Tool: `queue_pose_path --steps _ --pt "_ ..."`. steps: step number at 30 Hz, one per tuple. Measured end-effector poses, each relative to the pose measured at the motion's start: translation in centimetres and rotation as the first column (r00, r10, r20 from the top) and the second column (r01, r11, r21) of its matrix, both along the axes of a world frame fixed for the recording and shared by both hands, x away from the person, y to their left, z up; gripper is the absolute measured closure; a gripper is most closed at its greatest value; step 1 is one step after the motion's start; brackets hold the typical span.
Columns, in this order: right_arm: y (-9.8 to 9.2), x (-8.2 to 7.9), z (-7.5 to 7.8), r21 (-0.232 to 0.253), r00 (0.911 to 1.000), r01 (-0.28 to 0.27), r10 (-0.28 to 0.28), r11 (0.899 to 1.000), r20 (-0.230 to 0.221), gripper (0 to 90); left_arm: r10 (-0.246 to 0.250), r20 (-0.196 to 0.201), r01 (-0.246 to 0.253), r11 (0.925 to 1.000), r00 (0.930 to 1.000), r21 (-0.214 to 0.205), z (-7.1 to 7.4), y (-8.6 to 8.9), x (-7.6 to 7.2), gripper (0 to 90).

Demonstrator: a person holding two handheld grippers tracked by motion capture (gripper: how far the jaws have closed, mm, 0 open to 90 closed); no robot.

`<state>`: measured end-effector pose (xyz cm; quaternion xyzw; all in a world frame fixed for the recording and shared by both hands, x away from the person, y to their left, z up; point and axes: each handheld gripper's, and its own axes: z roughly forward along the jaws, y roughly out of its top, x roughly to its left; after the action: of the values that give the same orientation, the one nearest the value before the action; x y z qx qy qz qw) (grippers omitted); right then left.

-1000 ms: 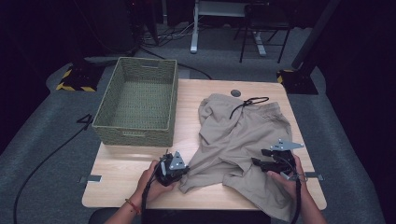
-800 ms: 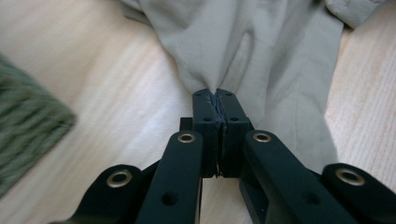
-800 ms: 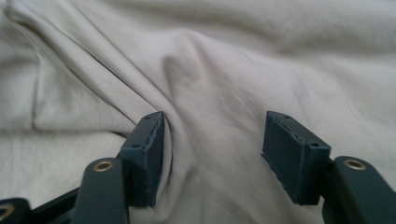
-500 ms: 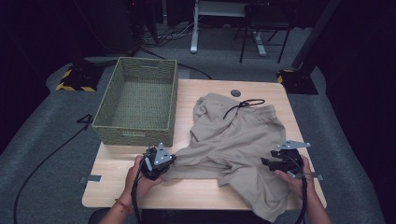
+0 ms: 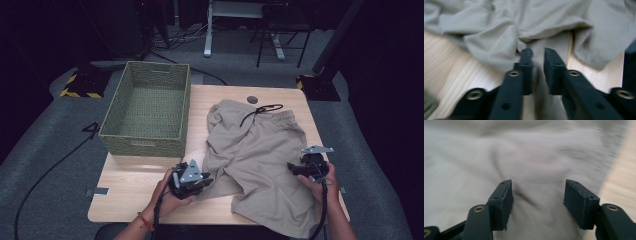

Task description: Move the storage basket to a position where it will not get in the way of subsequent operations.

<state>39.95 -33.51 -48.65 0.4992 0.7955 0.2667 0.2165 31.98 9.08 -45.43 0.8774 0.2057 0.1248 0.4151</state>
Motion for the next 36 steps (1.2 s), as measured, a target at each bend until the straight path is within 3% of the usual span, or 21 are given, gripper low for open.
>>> queue_pose_path --steps 2,3,4,6,10,13,16,17,18,19,20,21,24,25,27,28,31,34,36 --pt "-1.1 0.8 -0.1 0.018 0.9986 0.052 -0.052 0.998 -0.001 39.8 -0.016 -0.005 0.016 0.9995 0.9999 0.026 0.0 -0.8 -0.3 60.5" --pt "-1.6 1.0 0.0 0.009 0.9976 0.069 -0.069 0.998 0.002 39.2 -0.027 0.011 0.026 0.9983 0.9996 0.052 0.0 -0.9 -0.6 55.0" --pt "-1.9 1.2 0.0 -0.004 0.9962 0.087 -0.087 0.996 0.001 39.1 -0.01 0.013 0.01 0.9987 0.9999 0.05 0.0 -0.6 -0.8 48.7" --pt "-2.3 1.4 0.3 -0.04 0.9928 0.117 -0.116 0.992 0.029 41.1 0.013 -0.02 -0.013 0.9994 0.9997 0.032 0.0 0.5 -0.9 30.8" --pt "-1.4 0.4 1.5 0.006 0.997 0.034 -0.035 0.999 0.069 36.8 0.036 -0.062 -0.034 0.9987 0.9974 0.039 -0.4 3.1 -0.9 19.1" --pt "1.7 -1.4 3.9 0.041 0.984 -0.108 0.1 0.993 0.147 34.6 0.075 -0.074 -0.072 0.9962 0.9944 0.05 -1.1 5.3 -0.7 16.9" --pt "6.0 -3.3 5.6 0.088 0.9413 -0.298 0.277 0.951 0.193 31.7 0.107 -0.082 -0.101 0.992 0.9909 0.076 -2.2 6.7 -0.3 17.0" --pt "8.4 -4.2 6.0 0.082 0.9086 -0.387 0.365 0.918 0.204 31.3 0.12 -0.086 -0.112 0.99 0.9891 0.085 -2.5 7.0 -0.2 16.9" --pt "9.9 -4.7 6.0 0.07 0.8854 -0.439 0.418 0.896 0.203 31.2 0.146 -0.096 -0.136 0.9849 0.9847 0.107 -3.0 7.4 0.1 16.9" --pt "12.3 -5.4 5.9 0.047 0.8492 -0.509 0.493 0.859 0.19 30.2 0.157 -0.097 -0.145 0.982 0.9829 0.122 -3.3 7.6 0.3 17.1" --pt "14.1 -5.9 5.8 0.039 0.8184 -0.56 0.546 0.827 0.18 30.3 0.166 -0.099 -0.153 0.9795 0.9811 0.132 -3.6 7.8 0.5 16.8" --pt "16.1 -6.3 5.4 0.049 0.7822 -0.616 0.602 0.787 0.159 30.2 0.174 -0.098 -0.16 0.9782 0.9799 0.132 -3.7 7.9 0.6 16.9" --pt "20.1 -6.8 4.0 0.04 0.7216 -0.691 0.686 0.722 0.094 29.4 0.179 -0.105 -0.165 0.9778 0.9782 0.129 -4.0 8.2 0.9 16.8" --pt "21.1 -6.9 3.5 0.033 0.7043 -0.709 0.706 0.704 0.074 28.6 0.182 -0.104 -0.167 0.9769 0.9778 0.133 -4.1 8.2 0.9 16.8" --pt "22.6 -7.2 2.7 0.022 0.6882 -0.725 0.724 0.688 0.047 26.1 0.183 -0.112 -0.165 0.9746 0.9767 0.151 -4.4 8.1 1.1 16.8" --pt "23.3 -7.3 2.3 0.016 0.6786 -0.734 0.733 0.679 0.041 25.2 0.179 -0.119 -0.163 0.9773 0.9766 0.135 -4.6 8.2 1.1 15.7" --pt "24.5 -7.4 1.4 0.036 0.6707 -0.742 0.741 0.67 0.028 23.0 0.181 -0.125 -0.168 0.9798 0.9754 0.108 -4.8 8.4 1.2 15.4" --pt "25.3 -7.6 0.6 0.004 0.6621 -0.749 0.749 0.662 0.01 23.8 0.183 -0.118 -0.173 0.9808 0.9761 0.091 -5.0 8.5 1.2 15.0" --pt "25.5 -7.4 0.2 0.001 0.684 -0.729 0.729 0.684 0.003 26.1 0.185 -0.117 -0.175 0.9804 0.9758 0.091 -5.0 8.5 1.1 15.0"
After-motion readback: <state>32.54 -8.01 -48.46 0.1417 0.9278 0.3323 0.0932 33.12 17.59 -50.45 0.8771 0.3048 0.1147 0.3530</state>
